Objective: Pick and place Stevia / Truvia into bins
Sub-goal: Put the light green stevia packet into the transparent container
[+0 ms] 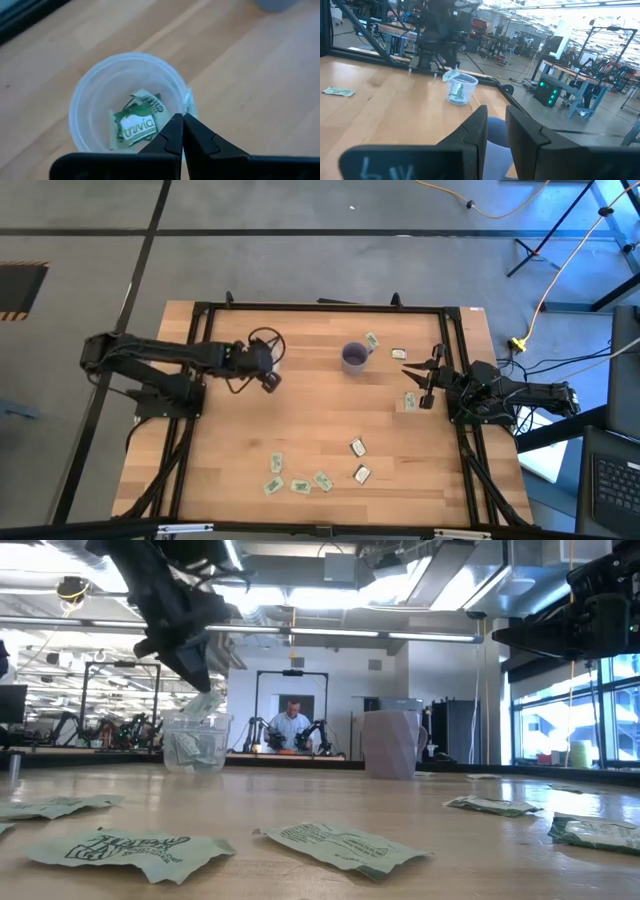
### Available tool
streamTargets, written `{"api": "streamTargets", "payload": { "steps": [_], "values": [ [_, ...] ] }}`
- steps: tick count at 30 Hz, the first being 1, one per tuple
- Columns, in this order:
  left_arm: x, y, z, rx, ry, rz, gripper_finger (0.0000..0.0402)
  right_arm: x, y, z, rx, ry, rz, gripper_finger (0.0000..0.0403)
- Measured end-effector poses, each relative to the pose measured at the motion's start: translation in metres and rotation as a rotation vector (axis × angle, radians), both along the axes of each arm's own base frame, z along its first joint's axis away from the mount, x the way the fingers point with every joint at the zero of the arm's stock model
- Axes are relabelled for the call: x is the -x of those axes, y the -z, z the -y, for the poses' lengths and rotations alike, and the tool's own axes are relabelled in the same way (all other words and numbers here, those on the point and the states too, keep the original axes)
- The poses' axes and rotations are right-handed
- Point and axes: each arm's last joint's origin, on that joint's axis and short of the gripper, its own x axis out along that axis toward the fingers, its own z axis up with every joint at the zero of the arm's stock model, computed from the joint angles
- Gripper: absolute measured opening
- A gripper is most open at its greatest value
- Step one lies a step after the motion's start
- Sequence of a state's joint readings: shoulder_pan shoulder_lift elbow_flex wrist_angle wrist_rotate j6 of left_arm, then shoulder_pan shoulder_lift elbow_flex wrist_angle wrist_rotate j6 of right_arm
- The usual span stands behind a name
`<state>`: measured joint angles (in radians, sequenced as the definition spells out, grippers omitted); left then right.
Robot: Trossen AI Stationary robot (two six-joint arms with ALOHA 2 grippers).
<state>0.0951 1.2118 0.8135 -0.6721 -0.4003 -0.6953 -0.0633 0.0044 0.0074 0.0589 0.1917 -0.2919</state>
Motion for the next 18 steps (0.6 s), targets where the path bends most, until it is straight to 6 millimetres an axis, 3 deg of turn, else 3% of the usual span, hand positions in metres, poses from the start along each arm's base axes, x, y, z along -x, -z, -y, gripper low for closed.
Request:
{"api": "streamTargets", "payload": {
  "steps": [6,18],
  "values": [
    [-0.003,-0.003,-0.018,0.092,-0.017,0.083,0.0002,0.0,0.0,0.0,0.002,0.0,-0.001,0.0075],
    [0.006,-0.006,-0.044,0.045,-0.05,0.065,0.0002,0.0,0.0,0.0,0.005,0.0,-0.001,0.0074]
  ]
}}
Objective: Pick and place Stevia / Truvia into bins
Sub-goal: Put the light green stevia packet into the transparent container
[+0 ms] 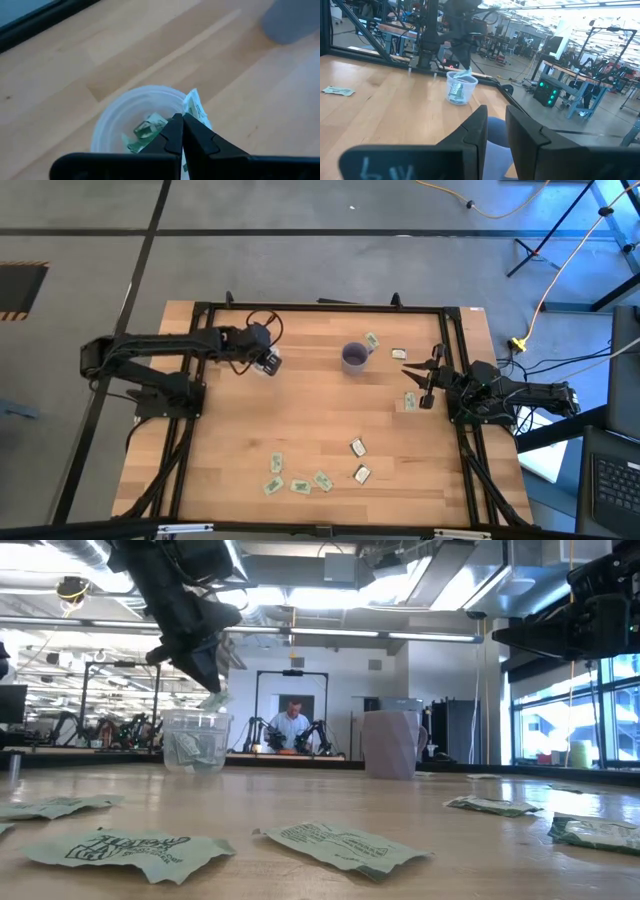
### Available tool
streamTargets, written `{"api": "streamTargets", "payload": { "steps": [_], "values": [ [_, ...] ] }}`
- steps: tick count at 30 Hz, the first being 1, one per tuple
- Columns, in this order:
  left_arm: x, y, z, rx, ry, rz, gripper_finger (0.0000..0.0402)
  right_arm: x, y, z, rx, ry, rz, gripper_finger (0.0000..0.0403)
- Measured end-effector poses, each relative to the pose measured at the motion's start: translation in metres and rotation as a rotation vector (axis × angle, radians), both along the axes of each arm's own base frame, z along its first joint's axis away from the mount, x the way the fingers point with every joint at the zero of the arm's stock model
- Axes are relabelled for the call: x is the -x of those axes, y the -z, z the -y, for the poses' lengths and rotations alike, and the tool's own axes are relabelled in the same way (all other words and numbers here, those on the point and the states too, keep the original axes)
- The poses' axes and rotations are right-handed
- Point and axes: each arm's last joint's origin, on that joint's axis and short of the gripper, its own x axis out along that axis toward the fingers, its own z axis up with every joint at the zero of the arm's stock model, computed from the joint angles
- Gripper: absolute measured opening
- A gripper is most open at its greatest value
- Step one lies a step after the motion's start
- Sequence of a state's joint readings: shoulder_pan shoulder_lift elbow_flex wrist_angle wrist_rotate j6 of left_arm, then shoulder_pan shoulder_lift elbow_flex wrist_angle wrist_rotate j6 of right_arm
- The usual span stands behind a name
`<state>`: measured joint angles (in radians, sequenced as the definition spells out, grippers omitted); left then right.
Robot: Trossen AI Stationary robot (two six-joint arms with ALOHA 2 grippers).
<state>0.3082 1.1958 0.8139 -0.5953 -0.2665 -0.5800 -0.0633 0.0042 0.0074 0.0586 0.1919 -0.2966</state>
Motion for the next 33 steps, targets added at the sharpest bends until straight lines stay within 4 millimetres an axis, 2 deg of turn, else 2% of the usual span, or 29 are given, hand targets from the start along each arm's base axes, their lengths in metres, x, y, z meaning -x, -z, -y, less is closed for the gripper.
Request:
{"api": "streamTargets", "payload": {
  "steps": [8,15,25,33],
  "values": [
    [0.007,0.006,-0.002,0.04,0.008,-0.087,0.0002,0.0,0.0,0.0,0.0,0.0,-0.001,0.0075],
    [0.002,0.012,-0.003,0.039,0.037,-0.123,0.0006,0.0,0.0,0.0,0.0,0.0,-0.001,0.0075],
    [-0.008,0.033,-0.006,0.071,0.082,-0.224,0.0024,0.0,0.0,0.0,0.0,0.0,0.0,0.0075],
    [-0.007,0.019,-0.001,-0.029,0.183,-0.197,0.0046,0.0,0.0,0.0,0.0,0.0,0.0,0.0075]
  ]
}}
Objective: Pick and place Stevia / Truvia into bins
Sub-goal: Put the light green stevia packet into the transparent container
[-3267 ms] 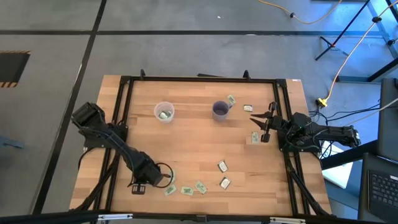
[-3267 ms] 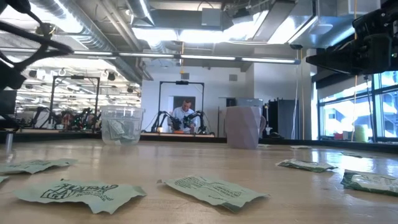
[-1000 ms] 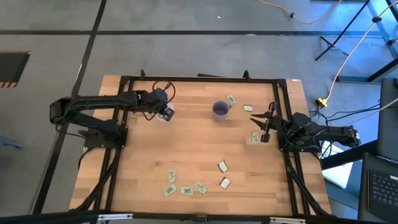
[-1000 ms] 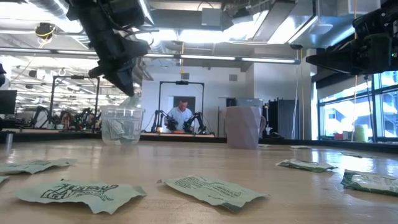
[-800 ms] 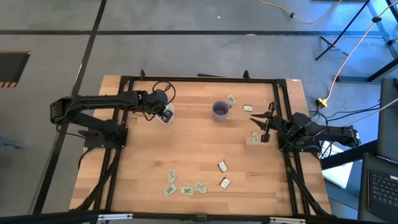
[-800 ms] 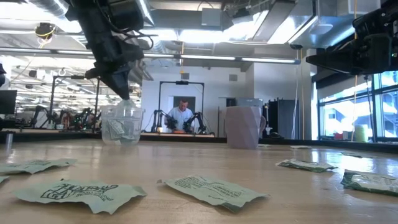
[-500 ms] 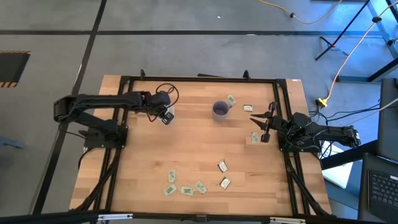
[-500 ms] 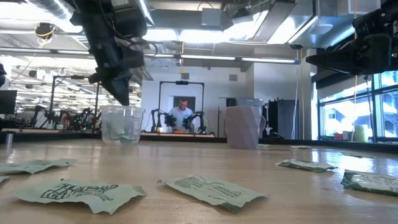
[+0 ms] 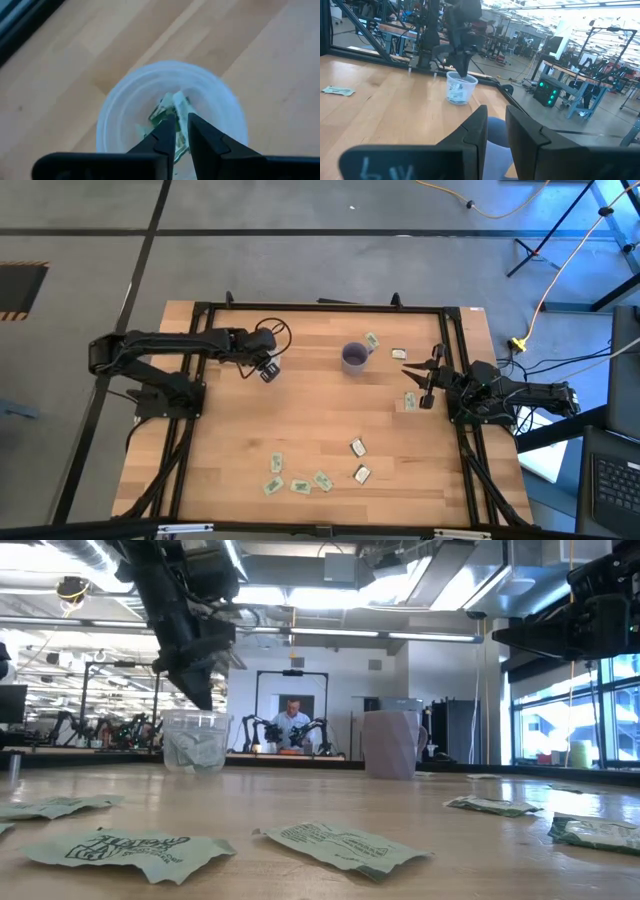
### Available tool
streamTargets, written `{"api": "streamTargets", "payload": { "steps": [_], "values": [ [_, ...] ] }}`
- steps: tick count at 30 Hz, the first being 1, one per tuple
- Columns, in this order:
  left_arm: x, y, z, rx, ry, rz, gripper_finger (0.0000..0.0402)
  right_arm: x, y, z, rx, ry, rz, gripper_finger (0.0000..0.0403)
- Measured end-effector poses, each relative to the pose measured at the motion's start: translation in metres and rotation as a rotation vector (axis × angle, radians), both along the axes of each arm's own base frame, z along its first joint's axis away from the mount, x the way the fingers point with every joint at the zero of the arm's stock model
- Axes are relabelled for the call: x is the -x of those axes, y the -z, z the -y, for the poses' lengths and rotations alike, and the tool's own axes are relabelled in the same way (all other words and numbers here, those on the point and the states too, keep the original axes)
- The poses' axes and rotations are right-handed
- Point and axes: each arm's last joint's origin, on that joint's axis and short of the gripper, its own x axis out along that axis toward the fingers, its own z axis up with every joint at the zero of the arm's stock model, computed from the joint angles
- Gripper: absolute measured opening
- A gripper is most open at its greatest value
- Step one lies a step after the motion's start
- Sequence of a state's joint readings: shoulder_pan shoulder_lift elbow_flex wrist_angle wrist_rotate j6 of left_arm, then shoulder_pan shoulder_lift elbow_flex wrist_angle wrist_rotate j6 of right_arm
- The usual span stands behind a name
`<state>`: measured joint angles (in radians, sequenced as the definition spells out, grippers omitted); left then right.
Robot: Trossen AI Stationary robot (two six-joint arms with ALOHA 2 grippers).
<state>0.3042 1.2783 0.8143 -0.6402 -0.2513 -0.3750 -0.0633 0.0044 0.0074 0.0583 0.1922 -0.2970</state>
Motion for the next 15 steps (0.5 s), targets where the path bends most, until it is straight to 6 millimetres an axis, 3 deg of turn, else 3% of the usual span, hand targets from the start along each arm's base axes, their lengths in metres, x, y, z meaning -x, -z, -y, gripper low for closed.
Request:
{"api": "streamTargets", "payload": {
  "steps": [7,15],
  "values": [
    [-0.007,-0.015,0.028,-0.057,0.319,0.069,0.0068,0.0,0.0,0.0,0.0,0.0,0.0,0.0075],
    [-0.026,-0.018,0.092,0.028,0.859,0.222,0.0069,0.0,0.0,0.0,0.0,0.0,0.0,0.0075]
  ]
}}
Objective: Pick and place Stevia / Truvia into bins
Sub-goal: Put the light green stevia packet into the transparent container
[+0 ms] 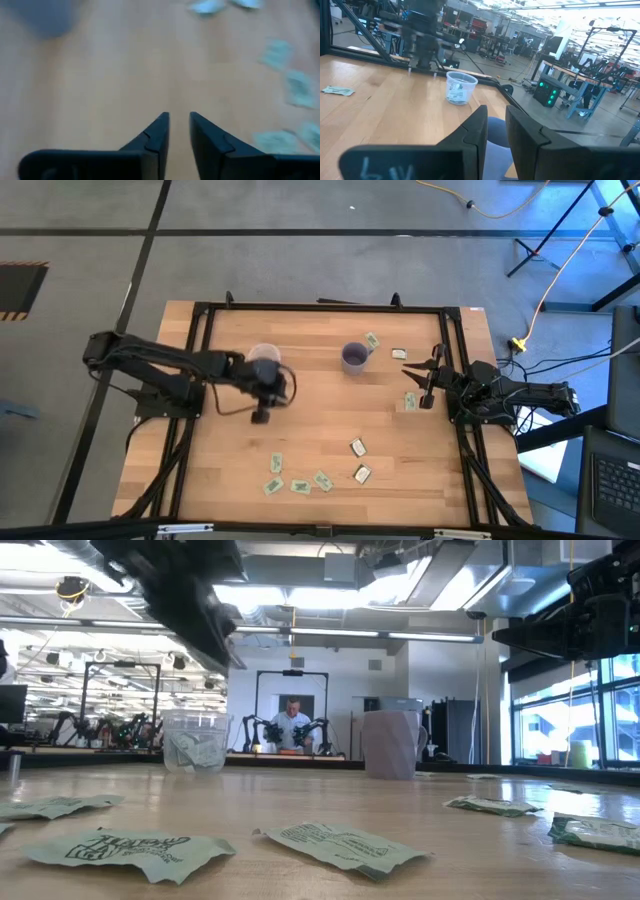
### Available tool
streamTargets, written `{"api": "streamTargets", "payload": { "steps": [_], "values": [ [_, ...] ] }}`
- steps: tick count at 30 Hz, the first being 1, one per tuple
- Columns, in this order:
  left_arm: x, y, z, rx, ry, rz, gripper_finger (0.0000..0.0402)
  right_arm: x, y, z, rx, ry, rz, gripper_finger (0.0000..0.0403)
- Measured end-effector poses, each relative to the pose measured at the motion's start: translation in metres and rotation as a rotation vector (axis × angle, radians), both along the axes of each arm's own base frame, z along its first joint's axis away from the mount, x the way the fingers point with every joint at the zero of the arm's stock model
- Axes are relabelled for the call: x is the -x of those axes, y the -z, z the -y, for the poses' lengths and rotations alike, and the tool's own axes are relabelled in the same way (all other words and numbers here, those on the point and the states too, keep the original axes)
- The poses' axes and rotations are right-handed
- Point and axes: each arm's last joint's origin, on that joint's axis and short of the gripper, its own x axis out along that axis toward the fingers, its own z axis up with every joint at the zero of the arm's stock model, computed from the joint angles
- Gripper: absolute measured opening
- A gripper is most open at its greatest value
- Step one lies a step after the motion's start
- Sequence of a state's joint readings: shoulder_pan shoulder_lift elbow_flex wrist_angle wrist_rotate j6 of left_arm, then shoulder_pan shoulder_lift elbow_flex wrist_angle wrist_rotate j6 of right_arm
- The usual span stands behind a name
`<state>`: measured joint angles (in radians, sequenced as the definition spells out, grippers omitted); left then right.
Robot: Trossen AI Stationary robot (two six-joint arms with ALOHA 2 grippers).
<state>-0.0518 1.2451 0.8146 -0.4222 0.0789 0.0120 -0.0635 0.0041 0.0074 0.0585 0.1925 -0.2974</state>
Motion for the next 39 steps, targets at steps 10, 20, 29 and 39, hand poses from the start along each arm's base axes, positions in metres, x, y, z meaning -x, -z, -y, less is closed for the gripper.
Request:
{"api": "streamTargets", "payload": {
  "steps": [10,20,29,39],
  "values": [
    [-0.014,0.033,0.065,-0.002,0.233,-0.063,0.0079,0.0,0.0,0.0,0.0,-0.001,0.0,0.0075],
    [-0.024,0.075,0.095,0.04,0.248,-0.184,0.0084,0.0,0.0,0.0,0.0,-0.001,0.001,0.0075],
    [-0.026,0.089,0.101,0.043,0.214,-0.232,0.0109,0.0,0.0,0.0,-0.003,-0.001,0.001,0.0075],
    [-0.024,0.089,0.103,0.03,0.218,-0.236,0.01,0.0,0.0,0.0,-0.002,-0.001,0.0,0.0075]
  ]
}}
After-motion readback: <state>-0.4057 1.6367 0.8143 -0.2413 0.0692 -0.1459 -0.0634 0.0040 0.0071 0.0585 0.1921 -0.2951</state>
